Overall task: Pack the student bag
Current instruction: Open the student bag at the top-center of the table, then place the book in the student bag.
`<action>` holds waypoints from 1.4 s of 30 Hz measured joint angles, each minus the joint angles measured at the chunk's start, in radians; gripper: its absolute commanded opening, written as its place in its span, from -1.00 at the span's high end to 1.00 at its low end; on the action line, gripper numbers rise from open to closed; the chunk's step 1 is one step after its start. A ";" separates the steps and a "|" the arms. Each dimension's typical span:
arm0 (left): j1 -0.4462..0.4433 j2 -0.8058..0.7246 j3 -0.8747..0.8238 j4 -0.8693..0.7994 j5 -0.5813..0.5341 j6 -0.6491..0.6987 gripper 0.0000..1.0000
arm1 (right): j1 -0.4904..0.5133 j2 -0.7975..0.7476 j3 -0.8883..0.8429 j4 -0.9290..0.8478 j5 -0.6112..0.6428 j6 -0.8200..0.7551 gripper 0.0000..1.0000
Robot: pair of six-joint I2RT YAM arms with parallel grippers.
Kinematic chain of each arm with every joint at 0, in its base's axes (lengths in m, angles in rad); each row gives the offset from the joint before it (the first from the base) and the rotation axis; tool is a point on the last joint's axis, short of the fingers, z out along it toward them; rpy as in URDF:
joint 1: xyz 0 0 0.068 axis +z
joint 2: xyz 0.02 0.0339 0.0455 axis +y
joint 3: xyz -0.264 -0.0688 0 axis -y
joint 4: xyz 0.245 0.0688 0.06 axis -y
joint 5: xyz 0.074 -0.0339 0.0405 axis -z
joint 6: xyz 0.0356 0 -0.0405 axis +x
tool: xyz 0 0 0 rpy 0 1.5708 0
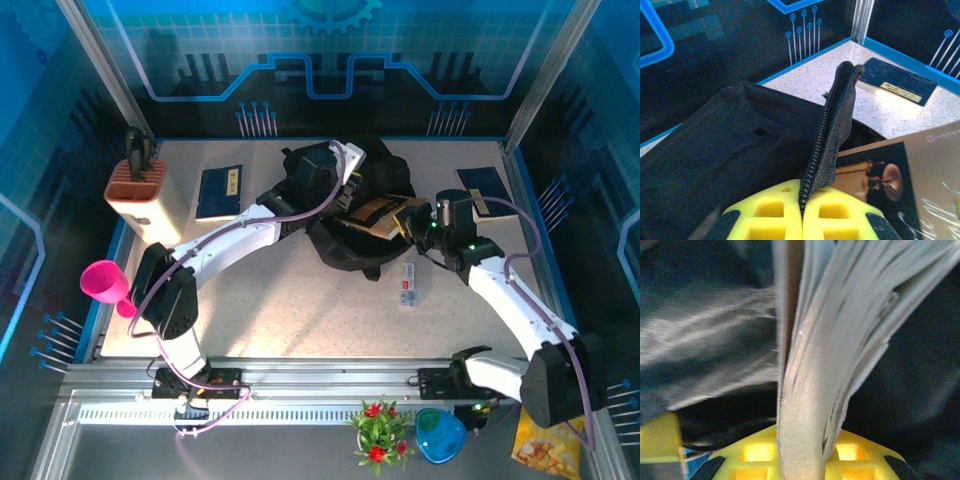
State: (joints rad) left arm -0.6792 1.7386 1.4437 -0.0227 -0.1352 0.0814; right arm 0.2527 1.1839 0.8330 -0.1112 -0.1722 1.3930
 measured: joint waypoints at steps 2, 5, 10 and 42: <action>-0.004 -0.006 -0.021 0.015 0.014 0.000 1.00 | 0.001 0.023 0.007 0.059 -0.012 0.013 1.00; -0.005 -0.028 -0.056 0.032 0.031 0.000 1.00 | 0.002 0.035 -0.027 0.174 -0.023 0.040 1.00; -0.005 -0.046 -0.085 0.047 0.045 -0.004 1.00 | 0.003 0.036 -0.148 0.411 -0.024 0.050 1.00; -0.005 -0.097 -0.109 0.056 0.118 -0.188 1.00 | 0.089 0.473 0.002 0.541 0.112 -0.148 0.74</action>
State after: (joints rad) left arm -0.6838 1.6421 1.3346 0.0338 -0.0174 -0.1062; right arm 0.3412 1.6573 0.8349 0.4294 -0.0601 1.2453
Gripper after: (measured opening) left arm 0.052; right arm 0.163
